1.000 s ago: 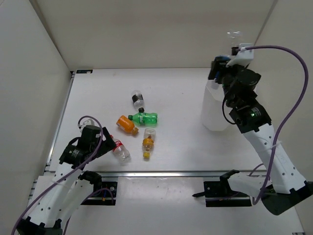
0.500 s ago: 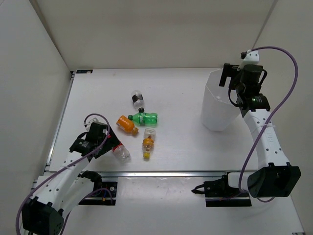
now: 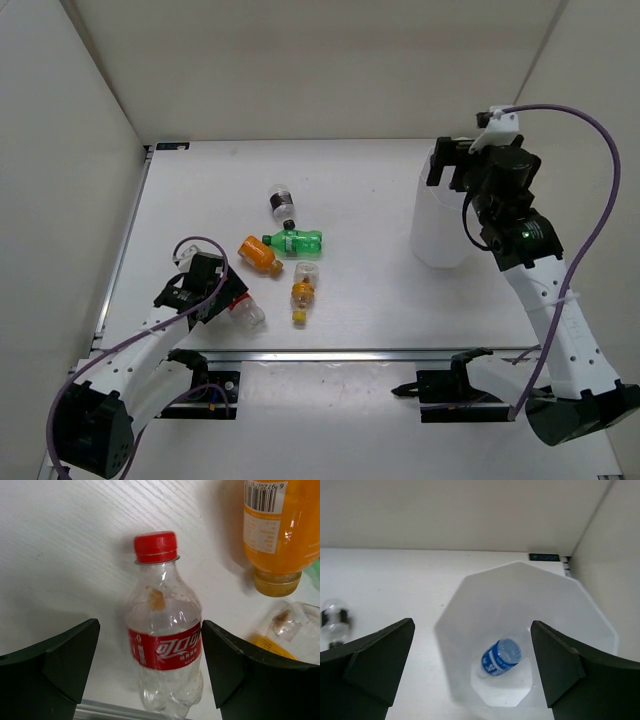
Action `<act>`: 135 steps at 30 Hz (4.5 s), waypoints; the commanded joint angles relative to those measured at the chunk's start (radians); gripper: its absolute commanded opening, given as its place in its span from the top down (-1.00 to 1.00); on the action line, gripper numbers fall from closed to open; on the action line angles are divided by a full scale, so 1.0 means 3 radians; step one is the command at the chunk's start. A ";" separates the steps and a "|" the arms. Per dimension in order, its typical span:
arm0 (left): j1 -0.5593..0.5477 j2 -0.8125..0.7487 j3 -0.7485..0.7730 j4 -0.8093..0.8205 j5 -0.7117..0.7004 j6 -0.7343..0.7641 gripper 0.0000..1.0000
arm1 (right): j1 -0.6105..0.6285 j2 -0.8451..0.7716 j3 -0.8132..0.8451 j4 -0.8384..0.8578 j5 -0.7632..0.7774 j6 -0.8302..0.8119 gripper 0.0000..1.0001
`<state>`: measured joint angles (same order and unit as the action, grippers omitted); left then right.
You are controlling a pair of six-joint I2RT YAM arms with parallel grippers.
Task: Put the plastic bottles in the bin
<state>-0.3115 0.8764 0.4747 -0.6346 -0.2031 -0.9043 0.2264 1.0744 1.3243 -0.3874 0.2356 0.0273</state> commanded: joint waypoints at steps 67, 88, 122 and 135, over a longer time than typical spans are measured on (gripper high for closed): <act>-0.0824 -0.0380 0.1203 0.1060 0.0914 0.0529 -0.97 | 0.1051 0.0213 -0.1010 0.0890 -0.2586 0.1148 1.00; -0.0010 -0.0309 0.1577 -0.0763 -0.0161 0.1102 -0.97 | -0.0827 0.0755 0.0693 -0.0923 -0.0438 0.0129 -0.97; -0.0046 -0.0856 0.1184 -0.1250 -0.0136 0.1005 -0.96 | 0.2824 0.2442 -0.0436 0.0100 0.0815 0.2297 -0.67; -0.0046 -0.0764 0.1082 -0.1014 -0.0054 0.0933 -0.97 | 0.2482 0.1575 -0.0534 0.0101 0.0677 0.1481 0.44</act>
<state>-0.3237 0.6365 0.8047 -0.9771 -0.2245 -0.6174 0.9989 1.7241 1.1202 -0.3767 0.4179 0.6086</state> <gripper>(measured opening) 0.984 0.579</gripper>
